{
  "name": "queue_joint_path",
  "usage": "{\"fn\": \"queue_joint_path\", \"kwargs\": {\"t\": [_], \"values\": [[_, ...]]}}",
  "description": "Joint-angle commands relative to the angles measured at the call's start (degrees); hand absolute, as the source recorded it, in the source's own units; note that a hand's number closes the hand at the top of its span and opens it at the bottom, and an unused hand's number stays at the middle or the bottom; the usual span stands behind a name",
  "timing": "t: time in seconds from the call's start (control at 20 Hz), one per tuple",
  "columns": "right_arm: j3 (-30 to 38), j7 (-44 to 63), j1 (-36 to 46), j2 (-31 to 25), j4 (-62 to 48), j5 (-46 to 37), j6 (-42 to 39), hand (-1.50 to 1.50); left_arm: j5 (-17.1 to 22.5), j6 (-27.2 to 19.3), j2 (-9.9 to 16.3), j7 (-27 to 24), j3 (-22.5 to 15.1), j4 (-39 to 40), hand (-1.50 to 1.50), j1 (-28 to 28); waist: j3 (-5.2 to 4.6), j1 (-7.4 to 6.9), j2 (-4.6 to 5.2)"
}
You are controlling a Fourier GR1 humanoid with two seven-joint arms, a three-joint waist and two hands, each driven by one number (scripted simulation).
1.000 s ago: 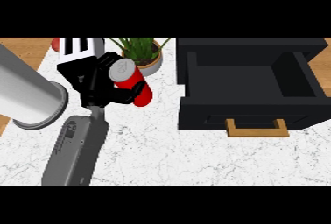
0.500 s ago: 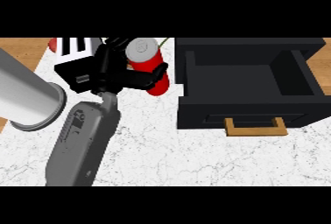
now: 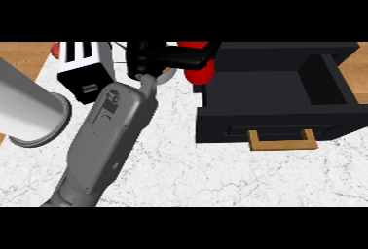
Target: Pick up the can, place it into the drawer and close the drawer
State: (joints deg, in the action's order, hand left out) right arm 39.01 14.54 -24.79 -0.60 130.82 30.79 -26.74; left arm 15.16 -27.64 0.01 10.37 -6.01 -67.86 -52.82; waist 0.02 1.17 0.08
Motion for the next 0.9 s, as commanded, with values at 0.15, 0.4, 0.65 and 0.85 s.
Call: {"fn": "queue_joint_path", "kwargs": {"t": [0.15, 0.4, 0.65, 0.85], "values": [[0.2, -0.6, 2.0, -0.7, -2.7, -1.0, -1.4, -1.50, 6.3, -4.8, 0.0, -6.6, -3.7, 12.7, 1.50, -8.9, 0.01, 0.77, 0.25], [-0.9, 0.7, 1.8, -0.1, 0.1, -1.1, 0.9, -1.50, 8.1, -4.1, 0.0, -4.5, -3.4, 17.2, 1.50, -15.1, 0.01, 0.38, 0.14], [-3.2, -0.4, 0.2, 0.5, 0.6, -2.0, 0.8, -1.50, 14.2, -11.3, 0.0, -6.2, -10.3, 21.1, 1.50, -20.3, 0.05, 1.52, 0.19], [-4.1, -1.6, -0.9, 0.6, 0.6, -2.5, 1.5, -1.50, 17.0, -8.9, 0.0, -8.9, -8.8, 28.2, 1.50, -24.3, 0.06, 1.95, 0.35]]}}
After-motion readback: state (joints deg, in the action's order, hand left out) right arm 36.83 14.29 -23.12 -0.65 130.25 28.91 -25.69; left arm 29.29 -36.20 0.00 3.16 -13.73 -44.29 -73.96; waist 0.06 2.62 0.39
